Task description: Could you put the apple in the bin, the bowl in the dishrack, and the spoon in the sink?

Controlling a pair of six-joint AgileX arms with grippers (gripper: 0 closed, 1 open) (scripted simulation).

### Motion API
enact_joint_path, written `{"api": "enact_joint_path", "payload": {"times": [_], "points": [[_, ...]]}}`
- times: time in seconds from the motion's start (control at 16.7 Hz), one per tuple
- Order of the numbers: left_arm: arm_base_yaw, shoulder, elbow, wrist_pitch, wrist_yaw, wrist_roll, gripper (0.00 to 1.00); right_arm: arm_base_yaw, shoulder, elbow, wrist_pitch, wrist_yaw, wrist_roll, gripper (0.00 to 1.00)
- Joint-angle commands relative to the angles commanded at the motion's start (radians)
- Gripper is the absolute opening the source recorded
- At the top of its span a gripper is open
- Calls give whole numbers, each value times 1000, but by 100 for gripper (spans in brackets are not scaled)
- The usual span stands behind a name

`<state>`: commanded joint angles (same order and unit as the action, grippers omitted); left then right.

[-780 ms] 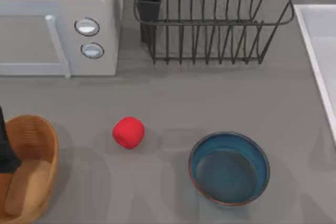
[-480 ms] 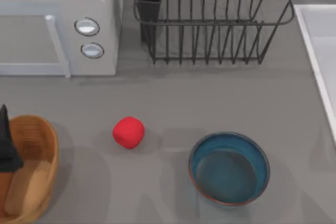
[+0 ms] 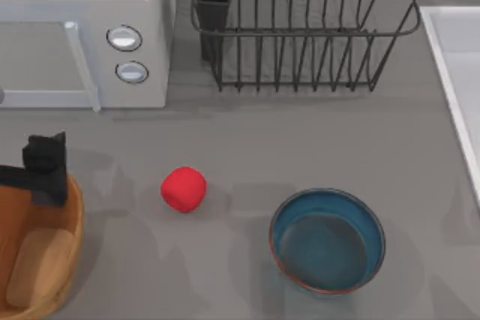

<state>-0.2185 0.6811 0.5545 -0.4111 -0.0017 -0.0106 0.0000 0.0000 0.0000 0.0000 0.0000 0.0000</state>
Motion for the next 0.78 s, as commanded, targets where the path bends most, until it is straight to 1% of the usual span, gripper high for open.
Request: {"api": "enact_joint_path", "payload": {"times": [0.48, 0.66, 0.78], "points": [[-187, 853, 564, -366, -2, -10, 100, 0, 0, 0, 0, 0, 0, 100], [-255, 1089, 740, -494, -3, -15, 100, 0, 0, 0, 0, 0, 0, 100], [-296, 1207, 842, -571, -4, -18, 100, 0, 0, 0, 0, 0, 0, 100]]}}
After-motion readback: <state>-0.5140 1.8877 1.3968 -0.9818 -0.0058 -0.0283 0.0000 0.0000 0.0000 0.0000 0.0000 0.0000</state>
